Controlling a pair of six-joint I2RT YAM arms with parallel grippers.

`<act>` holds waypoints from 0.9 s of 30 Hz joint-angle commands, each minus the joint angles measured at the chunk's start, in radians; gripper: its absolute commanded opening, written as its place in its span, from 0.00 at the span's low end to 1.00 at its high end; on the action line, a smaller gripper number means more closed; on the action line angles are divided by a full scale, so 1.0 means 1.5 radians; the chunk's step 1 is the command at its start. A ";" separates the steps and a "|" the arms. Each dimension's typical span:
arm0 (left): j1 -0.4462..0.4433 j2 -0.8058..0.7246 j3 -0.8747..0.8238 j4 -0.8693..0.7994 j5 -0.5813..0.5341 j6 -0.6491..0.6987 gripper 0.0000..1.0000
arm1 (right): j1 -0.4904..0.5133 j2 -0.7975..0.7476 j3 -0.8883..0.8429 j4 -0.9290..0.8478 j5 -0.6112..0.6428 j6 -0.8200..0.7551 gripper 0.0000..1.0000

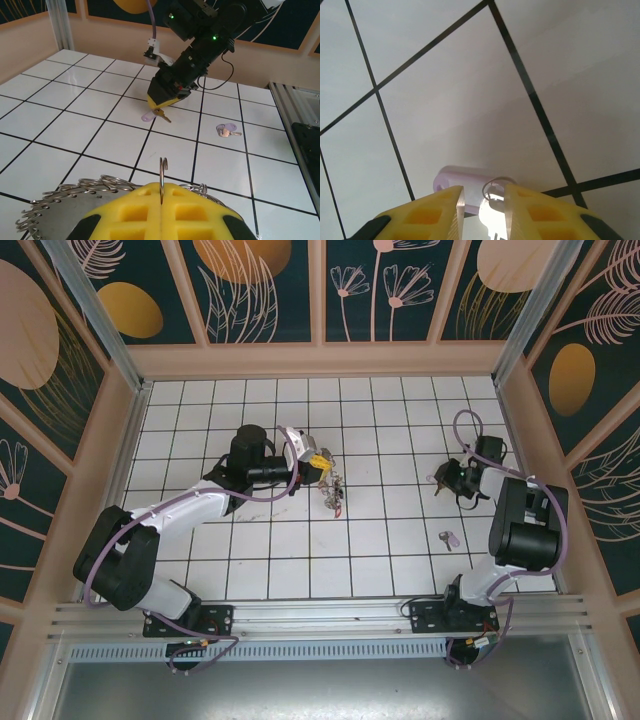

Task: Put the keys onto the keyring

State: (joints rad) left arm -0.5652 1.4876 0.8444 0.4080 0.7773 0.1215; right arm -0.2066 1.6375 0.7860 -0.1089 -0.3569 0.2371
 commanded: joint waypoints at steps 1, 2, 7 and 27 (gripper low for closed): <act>-0.005 0.005 0.025 0.018 0.021 -0.005 0.00 | 0.008 -0.001 0.013 -0.022 0.019 -0.018 0.27; -0.004 0.005 0.026 0.017 0.022 -0.005 0.00 | 0.009 0.001 0.015 -0.022 0.024 -0.020 0.27; -0.005 0.003 0.026 0.014 0.021 -0.006 0.00 | 0.011 -0.009 0.026 -0.023 0.035 -0.022 0.28; -0.006 0.001 0.024 0.010 0.018 -0.003 0.00 | 0.000 0.069 0.079 -0.004 -0.004 -0.026 0.31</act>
State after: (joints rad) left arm -0.5690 1.4879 0.8452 0.4068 0.7773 0.1215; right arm -0.2016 1.7313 0.8795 -0.1059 -0.3264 0.2146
